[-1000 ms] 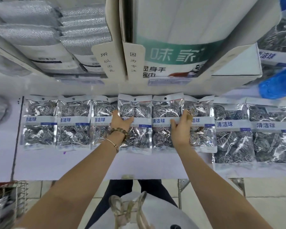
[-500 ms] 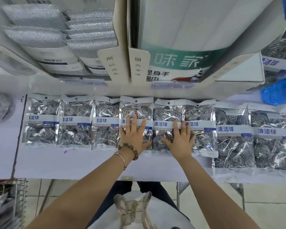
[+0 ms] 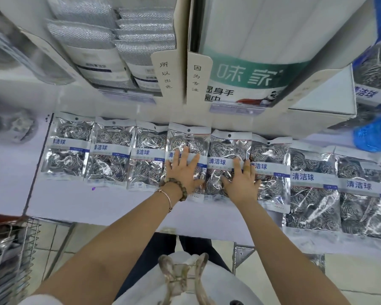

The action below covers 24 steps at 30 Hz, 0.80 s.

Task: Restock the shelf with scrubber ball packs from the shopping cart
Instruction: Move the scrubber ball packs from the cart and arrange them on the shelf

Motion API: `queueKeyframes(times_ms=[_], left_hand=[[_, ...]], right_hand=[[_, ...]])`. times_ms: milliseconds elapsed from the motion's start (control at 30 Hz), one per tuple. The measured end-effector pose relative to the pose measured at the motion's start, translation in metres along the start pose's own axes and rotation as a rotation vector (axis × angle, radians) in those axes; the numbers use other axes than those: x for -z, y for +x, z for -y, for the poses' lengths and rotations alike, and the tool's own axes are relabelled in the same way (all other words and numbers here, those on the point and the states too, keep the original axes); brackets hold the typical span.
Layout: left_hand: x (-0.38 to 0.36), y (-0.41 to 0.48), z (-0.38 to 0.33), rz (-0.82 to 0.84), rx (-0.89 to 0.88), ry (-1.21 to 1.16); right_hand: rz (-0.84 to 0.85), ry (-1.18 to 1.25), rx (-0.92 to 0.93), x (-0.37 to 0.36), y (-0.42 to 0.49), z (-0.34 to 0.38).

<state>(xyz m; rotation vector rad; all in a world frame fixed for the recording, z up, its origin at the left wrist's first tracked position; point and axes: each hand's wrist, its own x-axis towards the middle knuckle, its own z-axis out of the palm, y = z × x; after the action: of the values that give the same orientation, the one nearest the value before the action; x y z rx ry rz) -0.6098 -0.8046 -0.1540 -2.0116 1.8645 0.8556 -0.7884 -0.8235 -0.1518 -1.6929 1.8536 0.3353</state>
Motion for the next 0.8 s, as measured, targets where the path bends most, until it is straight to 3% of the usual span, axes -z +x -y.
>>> queueKeyframes(times_ms=[167,333,600,800], left_hand=[[0.009,-0.014,-0.006,-0.146,0.063,-0.34],[0.013,-0.038,-0.006,-0.277,0.11,-0.596],[0.022,-0.097,0.027,-0.475,0.15,-0.75],[0.016,-0.161,0.082,-0.583,0.306,-0.832]], right_hand=[[-0.165,0.065,0.137,0.004,-0.011,0.003],[-0.189,0.256,0.289,0.007,-0.024,0.015],[-0.14,0.303,0.506,0.014,-0.058,0.061],[-0.046,0.242,0.704,-0.002,-0.095,0.124]])
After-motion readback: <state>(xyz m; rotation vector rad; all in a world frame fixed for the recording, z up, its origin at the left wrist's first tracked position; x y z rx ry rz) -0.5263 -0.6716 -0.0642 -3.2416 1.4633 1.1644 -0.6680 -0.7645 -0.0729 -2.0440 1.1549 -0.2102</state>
